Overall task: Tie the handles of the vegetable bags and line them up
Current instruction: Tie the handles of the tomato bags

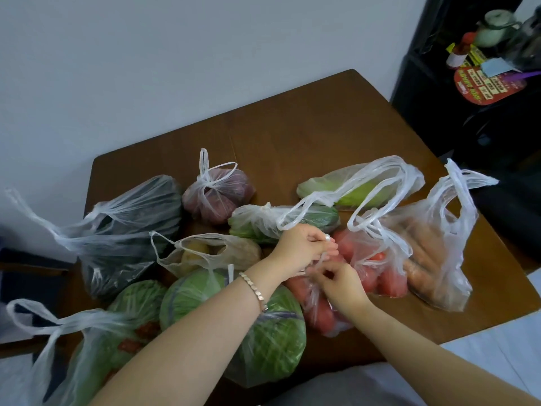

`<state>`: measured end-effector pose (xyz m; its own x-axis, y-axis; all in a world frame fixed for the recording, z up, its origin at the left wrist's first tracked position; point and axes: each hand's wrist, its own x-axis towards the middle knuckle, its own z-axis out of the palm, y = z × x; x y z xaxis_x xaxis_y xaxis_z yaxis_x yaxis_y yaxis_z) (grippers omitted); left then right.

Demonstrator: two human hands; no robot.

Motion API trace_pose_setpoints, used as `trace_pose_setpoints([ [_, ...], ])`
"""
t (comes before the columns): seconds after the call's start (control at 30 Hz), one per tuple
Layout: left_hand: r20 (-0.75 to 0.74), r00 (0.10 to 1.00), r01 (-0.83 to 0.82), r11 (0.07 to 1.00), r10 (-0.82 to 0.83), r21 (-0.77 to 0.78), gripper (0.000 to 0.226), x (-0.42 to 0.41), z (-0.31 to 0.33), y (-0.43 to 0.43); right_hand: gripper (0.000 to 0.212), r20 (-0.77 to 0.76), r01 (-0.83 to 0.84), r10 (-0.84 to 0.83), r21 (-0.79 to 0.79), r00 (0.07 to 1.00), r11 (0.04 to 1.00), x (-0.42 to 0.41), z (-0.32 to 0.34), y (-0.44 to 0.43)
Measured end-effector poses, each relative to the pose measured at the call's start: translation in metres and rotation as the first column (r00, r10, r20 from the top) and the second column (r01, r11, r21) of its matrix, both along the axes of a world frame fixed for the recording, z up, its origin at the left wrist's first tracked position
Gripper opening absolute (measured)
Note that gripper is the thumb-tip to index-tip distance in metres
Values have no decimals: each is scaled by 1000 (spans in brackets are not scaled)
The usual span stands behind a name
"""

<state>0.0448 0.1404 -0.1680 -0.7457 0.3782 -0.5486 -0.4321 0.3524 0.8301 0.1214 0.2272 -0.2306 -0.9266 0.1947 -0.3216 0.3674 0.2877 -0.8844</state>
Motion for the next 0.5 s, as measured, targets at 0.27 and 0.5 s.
trace_pose_setpoints([
  [0.27,-196,906,281,878,-376,-387,14,11,-23,-26,35,158,207,-156,-384,975,900,-4,-9,7],
  [0.5,-298,849,254,832,-436,-494,14,7,-27,-34,30,199,266,-203,-379,959,886,-8,-1,10],
])
